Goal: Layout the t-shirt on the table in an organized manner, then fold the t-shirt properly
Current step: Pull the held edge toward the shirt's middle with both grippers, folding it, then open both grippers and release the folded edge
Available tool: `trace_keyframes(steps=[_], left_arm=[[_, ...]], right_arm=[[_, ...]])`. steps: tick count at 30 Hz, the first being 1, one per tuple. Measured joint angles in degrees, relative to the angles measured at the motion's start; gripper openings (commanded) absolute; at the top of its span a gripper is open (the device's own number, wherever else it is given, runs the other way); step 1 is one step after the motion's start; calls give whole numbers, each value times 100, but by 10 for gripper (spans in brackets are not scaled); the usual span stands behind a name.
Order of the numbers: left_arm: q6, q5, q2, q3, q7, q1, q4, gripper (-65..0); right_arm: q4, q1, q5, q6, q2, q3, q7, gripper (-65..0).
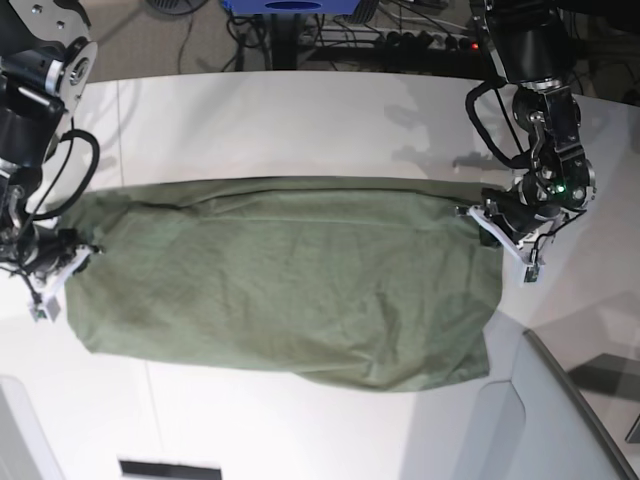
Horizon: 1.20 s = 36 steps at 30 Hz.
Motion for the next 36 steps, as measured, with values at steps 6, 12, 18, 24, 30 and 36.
trace_keyframes(steps=[6,12,18,24,30,36], left_arm=[[0,13,-9,0,-236,24,-452,-650],[0,-7,-9,-26,-490,-28,-459,-650],[0,2,-9,-15,-472,-144,-518,-650],[0,-20,-9,-105,-455,-195,-546,-449],[2,-48,-17,-1266,-518,-507,-538,-197],[-20,-63,-22,-2061,-509,-4,291,-161]], right_arm=[[-2,44,-17,-2,-2,0,186,-650],[-2,44,-17,0,0,2,363,-650],[-2,46,-13,-160,-7,0,433,-572],[22,44,-15,-671,0,35,758,-375],[1132,-404,2,-680,13,42,1001,-374],[1821,-1036,-31,-686,-131,15,564,-371]])
